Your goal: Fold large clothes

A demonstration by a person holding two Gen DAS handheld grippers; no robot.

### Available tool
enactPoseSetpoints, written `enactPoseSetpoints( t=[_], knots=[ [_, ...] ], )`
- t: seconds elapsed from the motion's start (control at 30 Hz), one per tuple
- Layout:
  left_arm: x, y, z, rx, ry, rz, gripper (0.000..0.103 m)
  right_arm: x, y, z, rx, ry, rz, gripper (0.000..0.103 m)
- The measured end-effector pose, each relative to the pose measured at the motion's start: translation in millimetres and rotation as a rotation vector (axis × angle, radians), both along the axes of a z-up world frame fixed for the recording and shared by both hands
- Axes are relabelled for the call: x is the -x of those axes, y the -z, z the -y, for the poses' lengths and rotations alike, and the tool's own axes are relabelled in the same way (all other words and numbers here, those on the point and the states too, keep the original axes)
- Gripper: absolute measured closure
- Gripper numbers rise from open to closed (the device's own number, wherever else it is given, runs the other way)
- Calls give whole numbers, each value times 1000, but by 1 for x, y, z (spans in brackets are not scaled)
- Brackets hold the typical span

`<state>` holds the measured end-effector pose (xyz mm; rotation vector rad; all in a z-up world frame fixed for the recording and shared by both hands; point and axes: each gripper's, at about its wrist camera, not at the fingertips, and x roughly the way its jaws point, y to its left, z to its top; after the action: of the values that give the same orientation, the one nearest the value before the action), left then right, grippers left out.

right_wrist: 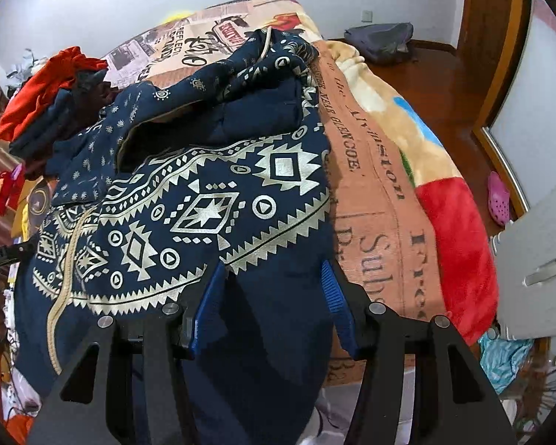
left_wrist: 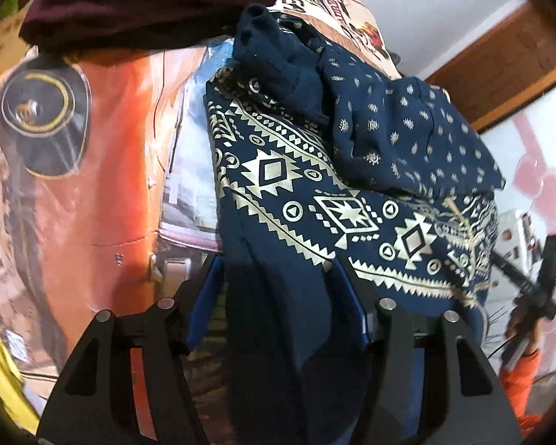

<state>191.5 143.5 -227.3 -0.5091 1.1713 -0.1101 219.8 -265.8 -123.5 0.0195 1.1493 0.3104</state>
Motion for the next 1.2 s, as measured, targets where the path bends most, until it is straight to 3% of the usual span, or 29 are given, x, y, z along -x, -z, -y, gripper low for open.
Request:
enactPoseSetpoints(
  t=[0.07, 0.1, 0.17, 0.2, 0.23, 0.27, 0.37, 0.47, 0.57, 0.73, 0.87, 1.03, 1.2],
  knots=[
    [2, -2, 3, 1, 3, 20, 45, 0, -1, -3, -25, -2, 14, 50],
    [3, -4, 6, -9, 8, 34, 51, 0, -2, -4, -50, -5, 26, 53],
    [3, -9, 14, -35, 30, 55, 62, 2, -3, -5, -94, 13, 54, 65],
    [3, -12, 18, -53, 45, 69, 70, 2, -2, -6, -112, 18, 57, 80],
    [2, -13, 22, -64, 54, 78, 74, 0, -2, -7, -131, 14, 49, 87],
    [2, -16, 26, -64, 67, 88, 85, -1, -2, -10, -148, 9, 44, 89],
    [-4, -28, 29, -76, 81, 122, 92, -2, -12, -16, -168, -10, 69, 93],
    [-11, -45, 23, -57, 82, 177, 93, -5, -31, -20, -190, -34, 115, 96],
    [-23, -72, 15, -15, 66, 245, 94, -10, -59, -20, -191, -15, 229, 97],
    [-47, -96, -2, -59, 3, 328, 94, -28, -78, -27, -174, 0, 326, 97],
    [-71, -75, -16, -85, -61, 288, 94, -52, -55, -26, -155, 50, 288, 97],
    [-95, -24, -12, -123, -46, 167, 92, -73, -18, -23, -123, 74, 201, 97],
    [-95, -6, 6, -179, 12, 115, 91, -63, -29, -26, -67, 38, 236, 91]
  ],
)
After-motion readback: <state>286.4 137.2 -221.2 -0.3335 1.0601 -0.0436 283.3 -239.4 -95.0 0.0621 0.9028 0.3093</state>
